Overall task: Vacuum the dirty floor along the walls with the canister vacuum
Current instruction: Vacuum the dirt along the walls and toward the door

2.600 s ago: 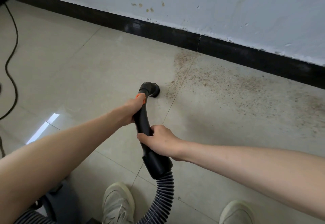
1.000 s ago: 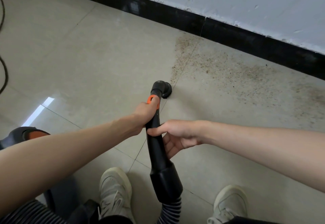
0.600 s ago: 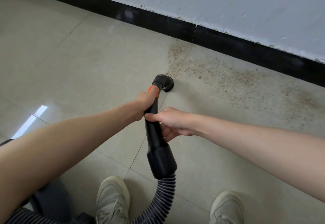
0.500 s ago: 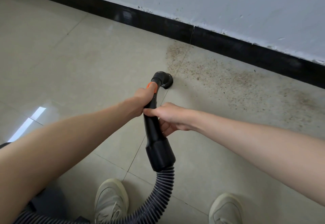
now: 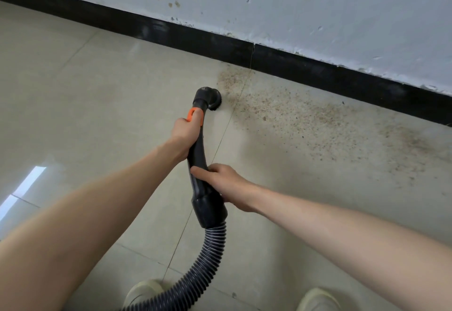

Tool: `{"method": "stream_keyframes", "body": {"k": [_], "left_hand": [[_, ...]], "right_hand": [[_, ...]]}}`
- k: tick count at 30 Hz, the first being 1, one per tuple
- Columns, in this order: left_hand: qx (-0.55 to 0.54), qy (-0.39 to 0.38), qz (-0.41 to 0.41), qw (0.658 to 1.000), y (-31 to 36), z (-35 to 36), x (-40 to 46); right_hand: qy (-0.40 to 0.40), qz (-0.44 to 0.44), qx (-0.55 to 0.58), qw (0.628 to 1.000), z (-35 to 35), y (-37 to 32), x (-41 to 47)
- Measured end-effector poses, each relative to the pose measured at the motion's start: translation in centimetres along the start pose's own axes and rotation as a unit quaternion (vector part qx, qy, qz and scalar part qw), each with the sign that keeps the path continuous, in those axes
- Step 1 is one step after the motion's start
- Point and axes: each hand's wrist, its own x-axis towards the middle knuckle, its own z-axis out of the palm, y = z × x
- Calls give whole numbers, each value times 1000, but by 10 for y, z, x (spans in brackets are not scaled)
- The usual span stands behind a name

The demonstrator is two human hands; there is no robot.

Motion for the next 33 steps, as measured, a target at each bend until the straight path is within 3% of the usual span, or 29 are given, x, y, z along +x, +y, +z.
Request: {"method": "stream_keyframes", "body": {"k": [5, 14, 33], "left_hand": [[-25, -17, -1, 1000, 2, -4, 10], [-37, -48, -27, 998, 28, 3, 39], [-26, 13, 7, 1000, 46, 9, 96]], "right_hand": [[5, -37, -36, 999, 11, 19, 0], [150, -122, -51, 980, 4, -2, 18], [163, -126, -145, 968, -25, -48, 86]]}}
